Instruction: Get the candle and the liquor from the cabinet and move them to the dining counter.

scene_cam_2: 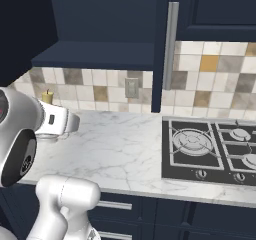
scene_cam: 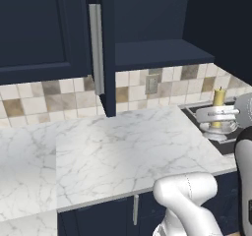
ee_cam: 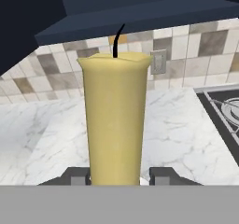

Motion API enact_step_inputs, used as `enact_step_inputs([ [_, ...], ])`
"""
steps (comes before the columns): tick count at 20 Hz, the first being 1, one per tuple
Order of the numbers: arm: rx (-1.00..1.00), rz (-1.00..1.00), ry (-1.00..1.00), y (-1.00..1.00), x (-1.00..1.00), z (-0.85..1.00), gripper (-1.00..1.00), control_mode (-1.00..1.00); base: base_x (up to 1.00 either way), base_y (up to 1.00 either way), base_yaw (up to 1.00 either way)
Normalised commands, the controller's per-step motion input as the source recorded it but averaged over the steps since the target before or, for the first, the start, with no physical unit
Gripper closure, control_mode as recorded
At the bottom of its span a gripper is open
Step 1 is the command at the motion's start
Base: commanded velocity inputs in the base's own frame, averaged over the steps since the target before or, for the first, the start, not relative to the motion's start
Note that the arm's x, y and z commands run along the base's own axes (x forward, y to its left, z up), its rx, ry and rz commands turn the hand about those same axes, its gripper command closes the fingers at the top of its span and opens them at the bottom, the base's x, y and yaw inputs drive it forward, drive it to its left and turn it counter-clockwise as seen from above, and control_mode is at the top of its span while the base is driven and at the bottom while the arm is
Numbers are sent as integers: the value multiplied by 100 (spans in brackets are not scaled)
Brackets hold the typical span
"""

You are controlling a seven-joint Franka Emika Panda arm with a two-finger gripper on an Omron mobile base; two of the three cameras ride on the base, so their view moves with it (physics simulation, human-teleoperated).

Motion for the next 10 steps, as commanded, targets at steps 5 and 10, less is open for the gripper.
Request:
enact_step_inputs([
  [5,0,0,0,0,0,0,100,100,-58,0,0],
  [10,0,0,0,0,0,0,100,100,-69,0,0],
])
